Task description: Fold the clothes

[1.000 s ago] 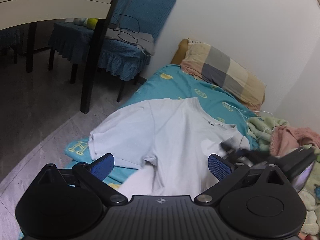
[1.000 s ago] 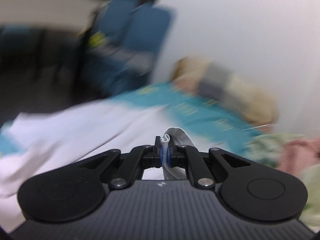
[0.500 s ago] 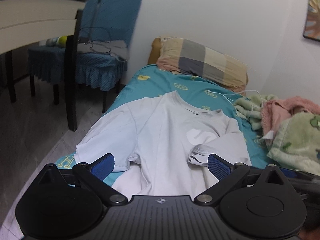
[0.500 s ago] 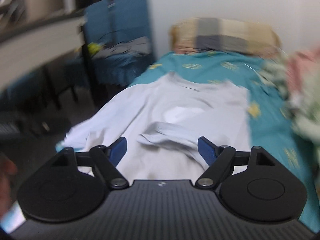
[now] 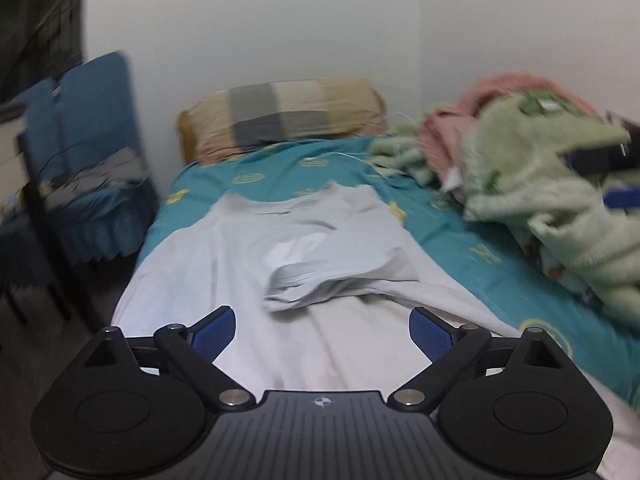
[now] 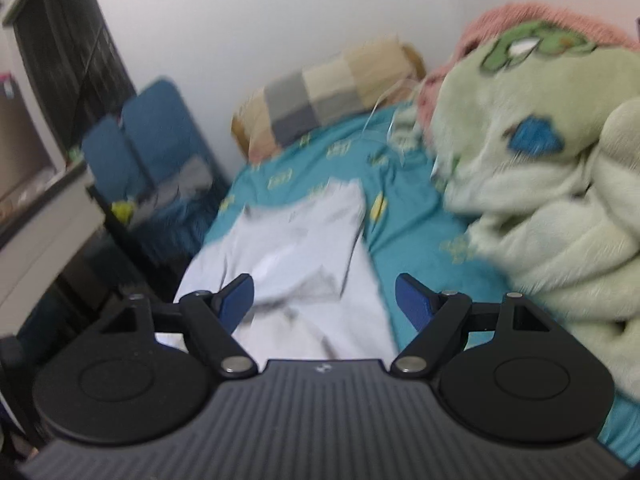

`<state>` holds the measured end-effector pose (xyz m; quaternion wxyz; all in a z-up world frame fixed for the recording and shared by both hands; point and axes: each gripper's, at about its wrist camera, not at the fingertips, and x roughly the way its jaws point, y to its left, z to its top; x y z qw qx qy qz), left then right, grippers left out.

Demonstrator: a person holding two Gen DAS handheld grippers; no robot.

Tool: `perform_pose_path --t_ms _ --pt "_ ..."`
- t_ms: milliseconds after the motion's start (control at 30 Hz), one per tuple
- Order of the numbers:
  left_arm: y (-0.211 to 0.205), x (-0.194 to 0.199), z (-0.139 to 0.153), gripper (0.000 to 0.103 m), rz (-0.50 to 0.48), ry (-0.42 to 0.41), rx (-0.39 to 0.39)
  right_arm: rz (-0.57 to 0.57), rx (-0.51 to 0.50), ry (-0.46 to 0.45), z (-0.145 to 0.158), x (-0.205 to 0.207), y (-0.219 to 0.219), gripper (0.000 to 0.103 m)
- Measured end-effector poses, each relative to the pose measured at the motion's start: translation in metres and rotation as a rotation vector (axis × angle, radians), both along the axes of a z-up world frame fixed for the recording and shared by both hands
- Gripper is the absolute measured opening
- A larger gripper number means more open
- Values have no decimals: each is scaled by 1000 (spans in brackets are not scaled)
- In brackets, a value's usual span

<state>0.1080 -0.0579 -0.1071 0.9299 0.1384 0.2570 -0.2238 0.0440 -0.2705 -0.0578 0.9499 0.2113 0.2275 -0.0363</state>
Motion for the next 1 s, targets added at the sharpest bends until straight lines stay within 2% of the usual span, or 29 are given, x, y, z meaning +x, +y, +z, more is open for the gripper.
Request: perform_pose_path --t_ms 100,167,233,367,400,433,467,500,533,567,633,767,900,967,1000 --pt "-34 24 -13 91 -91 -17 65 -36 -46 -2 -7 6 -18 79" --pt "-57 47 -23 90 -142 -18 96 -52 -46 4 -15 10 -30 79" --pt "-79 75 -34 85 -186 -10 124 -65 -22 11 -22 14 -43 79" --pt "-114 121 -60 77 -272 66 182 -69 33 37 -40 25 -60 79" --pt "-122 130 -68 70 -287 82 222 -66 41 44 -44 28 -63 79" --pt "-127 136 -75 57 -290 91 263 -63 48 52 -48 31 -65 79" --pt "-130 142 -78 50 -295 109 274 -60 53 60 -51 34 -67 79" --pt "-132 148 -81 38 -301 128 279 -56 58 67 -54 37 -68 79" --pt "-131 152 -80 19 -302 143 267 -53 61 75 -56 41 -70 79" --pt "-129 155 -78 13 -301 157 252 -51 63 83 -58 43 -70 79" --pt "-121 164 -65 9 -290 172 174 -46 68 95 -61 46 -71 79" --pt "-93 205 -26 8 -186 208 -87 -40 76 107 -62 46 -68 79" --pt "-59 269 -7 8 62 224 -304 -36 63 124 -64 48 -63 79" --pt "-42 302 -11 8 220 244 -362 -32 53 137 -67 51 -61 79" --pt "-35 316 -18 8 289 256 -359 -30 48 145 -68 53 -60 79"
